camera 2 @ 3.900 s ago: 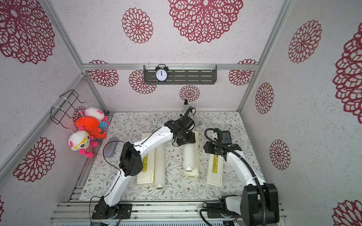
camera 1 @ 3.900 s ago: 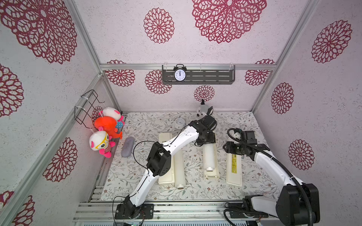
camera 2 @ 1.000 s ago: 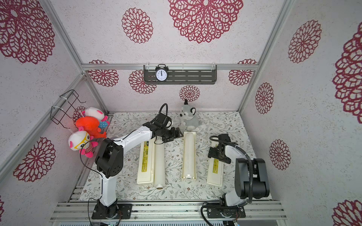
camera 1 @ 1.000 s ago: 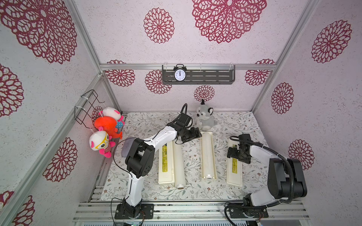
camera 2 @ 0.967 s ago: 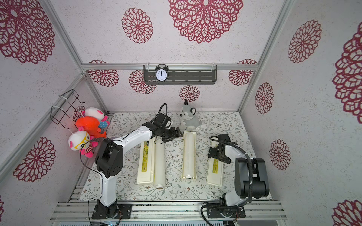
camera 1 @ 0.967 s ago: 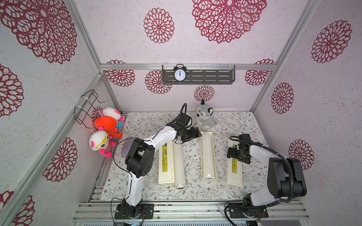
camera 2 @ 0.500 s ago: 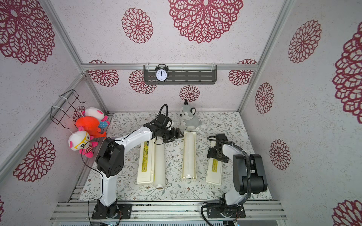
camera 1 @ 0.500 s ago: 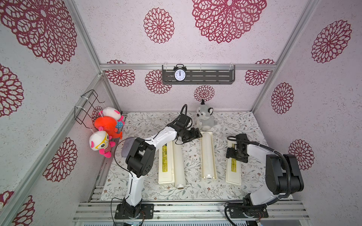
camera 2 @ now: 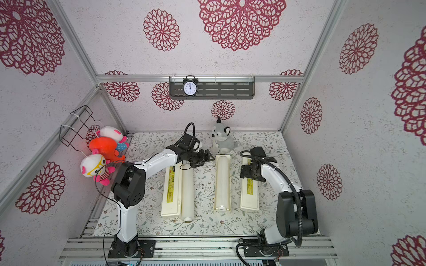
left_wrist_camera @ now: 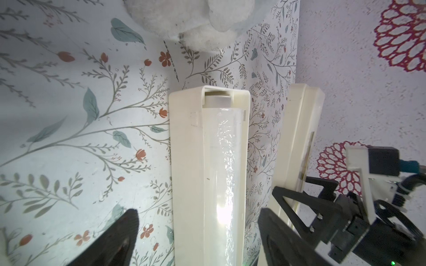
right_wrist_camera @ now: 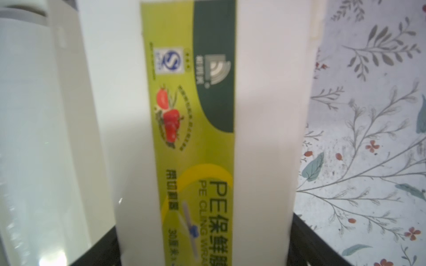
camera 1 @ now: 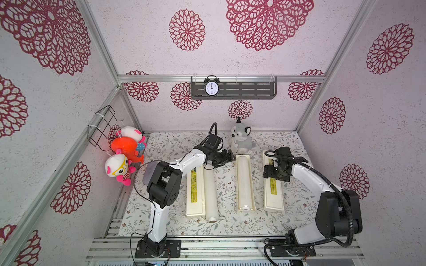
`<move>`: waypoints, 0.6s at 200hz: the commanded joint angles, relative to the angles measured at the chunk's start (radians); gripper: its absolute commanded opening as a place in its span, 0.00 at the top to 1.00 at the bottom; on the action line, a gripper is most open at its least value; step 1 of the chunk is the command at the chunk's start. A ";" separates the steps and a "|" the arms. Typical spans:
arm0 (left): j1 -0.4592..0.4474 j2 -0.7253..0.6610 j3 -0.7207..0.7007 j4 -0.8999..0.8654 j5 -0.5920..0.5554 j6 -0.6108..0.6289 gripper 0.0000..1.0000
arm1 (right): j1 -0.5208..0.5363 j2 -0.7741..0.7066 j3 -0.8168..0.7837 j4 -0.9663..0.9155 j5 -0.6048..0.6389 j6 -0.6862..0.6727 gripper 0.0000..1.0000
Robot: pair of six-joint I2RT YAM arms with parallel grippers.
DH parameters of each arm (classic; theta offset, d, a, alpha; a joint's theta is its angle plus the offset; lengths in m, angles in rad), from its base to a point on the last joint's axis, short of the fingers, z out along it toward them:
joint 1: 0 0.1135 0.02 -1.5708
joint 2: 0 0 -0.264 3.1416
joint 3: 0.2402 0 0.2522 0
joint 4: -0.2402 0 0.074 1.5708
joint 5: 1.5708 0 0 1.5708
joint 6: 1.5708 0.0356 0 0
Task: Put plastic wrap rolls into dispensers
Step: Pick up the lid from the center of the board, then close the lid on the plastic wrap cutting box.
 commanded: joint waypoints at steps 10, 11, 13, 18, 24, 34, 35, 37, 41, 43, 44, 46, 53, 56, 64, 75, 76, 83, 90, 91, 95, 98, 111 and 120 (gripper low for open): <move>0.024 -0.041 -0.027 0.056 0.027 -0.015 0.14 | 0.087 -0.008 0.094 -0.105 -0.025 0.028 0.20; 0.025 -0.041 -0.027 0.056 0.028 -0.016 0.14 | 0.090 -0.007 0.097 -0.104 -0.027 0.031 0.20; 0.026 -0.039 -0.026 0.057 0.030 -0.017 0.14 | 0.095 -0.005 0.101 -0.103 -0.029 0.037 0.20; 0.027 -0.039 -0.022 0.057 0.034 -0.018 0.14 | 0.106 0.001 0.109 -0.099 -0.037 0.050 0.20; 0.027 -0.038 -0.017 0.059 0.036 -0.018 0.14 | 0.120 0.010 0.117 -0.092 -0.043 0.067 0.20; 0.029 -0.036 -0.010 0.059 0.031 -0.016 0.14 | 0.146 0.031 0.130 -0.083 -0.039 0.094 0.20; 0.029 -0.036 -0.009 0.060 0.031 -0.016 0.14 | 0.148 0.032 0.131 -0.082 -0.039 0.097 0.20; 0.028 -0.035 -0.008 0.062 0.030 -0.017 0.14 | 0.154 0.035 0.133 -0.079 -0.038 0.102 0.20; 0.030 -0.035 -0.006 0.064 0.030 -0.018 0.14 | 0.164 0.046 0.137 -0.070 -0.037 0.113 0.20; 0.031 -0.035 -0.005 0.067 0.031 -0.020 0.14 | 0.169 0.050 0.138 -0.066 -0.037 0.118 0.20; 0.031 -0.034 -0.005 0.067 0.031 -0.020 0.14 | 0.171 0.052 0.139 -0.065 -0.037 0.122 0.20; 0.031 -0.032 -0.005 0.070 0.033 -0.022 0.14 | 0.175 0.056 0.140 -0.060 -0.038 0.128 0.20; 0.032 -0.030 -0.005 0.083 0.042 -0.028 0.14 | 0.194 0.071 0.143 -0.040 -0.040 0.148 0.20; 0.033 -0.029 -0.006 0.091 0.049 -0.030 0.14 | 0.201 0.075 0.145 -0.033 -0.042 0.159 0.20; 0.033 -0.026 -0.008 0.107 0.066 -0.033 0.15 | 0.217 0.088 0.146 -0.007 -0.045 0.184 0.20; 0.034 -0.023 -0.013 0.124 0.080 -0.039 0.15 | 0.239 0.110 0.154 0.014 -0.041 0.208 0.20; 0.033 -0.024 -0.013 0.125 0.081 -0.039 0.15 | 0.241 0.112 0.154 0.015 -0.040 0.210 0.20; 0.033 -0.024 -0.014 0.130 0.087 -0.039 0.15 | 0.256 0.128 0.164 0.019 -0.028 0.217 0.20; 0.035 -0.023 -0.017 0.138 0.092 -0.041 0.14 | 0.269 0.143 0.174 0.019 -0.021 0.223 0.20; 0.035 -0.024 -0.017 0.139 0.093 -0.042 0.14 | 0.269 0.145 0.175 0.019 -0.021 0.224 0.20; 0.035 -0.027 -0.018 0.145 0.094 -0.043 0.14 | 0.275 0.155 0.180 0.022 -0.024 0.226 0.20; 0.034 -0.026 -0.019 0.149 0.096 -0.044 0.14 | 0.279 0.161 0.184 0.023 -0.026 0.228 0.20; 0.037 -0.022 -0.020 0.162 0.102 -0.047 0.14 | 0.293 0.181 0.199 0.031 -0.043 0.238 0.20; 0.038 -0.018 -0.019 0.165 0.106 -0.048 0.13 | 0.302 0.190 0.208 0.034 -0.051 0.245 0.20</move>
